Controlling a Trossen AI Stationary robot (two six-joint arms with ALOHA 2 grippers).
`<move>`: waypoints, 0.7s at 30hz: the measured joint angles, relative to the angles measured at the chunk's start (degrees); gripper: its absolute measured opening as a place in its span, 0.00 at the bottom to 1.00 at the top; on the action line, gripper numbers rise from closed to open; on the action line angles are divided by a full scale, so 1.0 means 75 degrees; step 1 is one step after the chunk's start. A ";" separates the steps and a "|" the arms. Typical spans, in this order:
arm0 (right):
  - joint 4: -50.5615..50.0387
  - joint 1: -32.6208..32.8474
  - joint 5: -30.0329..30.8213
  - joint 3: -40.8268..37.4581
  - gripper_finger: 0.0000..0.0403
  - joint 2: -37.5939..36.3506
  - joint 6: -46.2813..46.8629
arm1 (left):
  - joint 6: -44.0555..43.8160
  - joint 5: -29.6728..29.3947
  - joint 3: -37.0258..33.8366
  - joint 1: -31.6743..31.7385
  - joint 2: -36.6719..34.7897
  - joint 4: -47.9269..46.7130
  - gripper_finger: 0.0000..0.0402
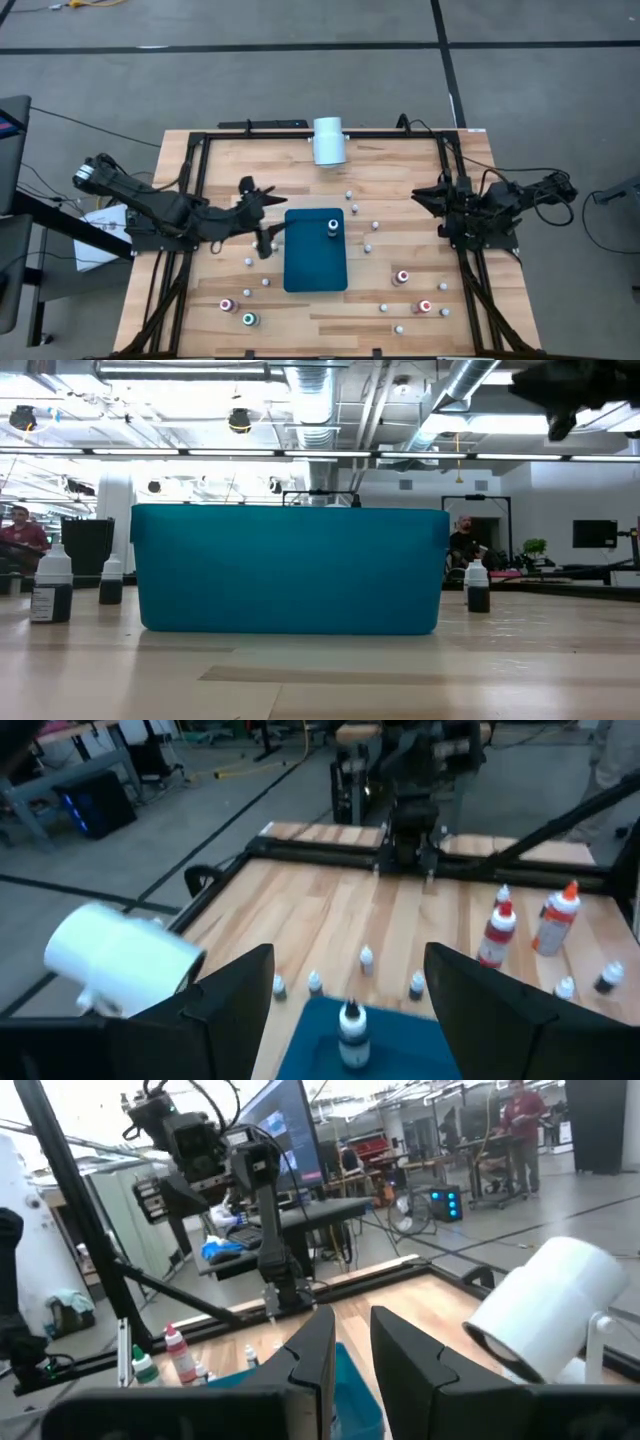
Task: Pick & Place food coloring
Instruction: Put the top small purple food coloring bottle into the blue bin
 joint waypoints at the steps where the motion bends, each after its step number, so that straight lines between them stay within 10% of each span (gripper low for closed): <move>1: -0.0003 0.0000 0.0000 0.0163 0.15 0.0220 0.0000 | -0.0129 -0.0090 0.0000 -0.0071 -0.0068 -0.0222 0.63; 21: -0.1837 -0.0047 -0.0018 0.4462 0.15 0.5404 -0.0402 | -0.4168 -0.2459 -0.0777 -0.1681 -0.0591 -0.3849 0.63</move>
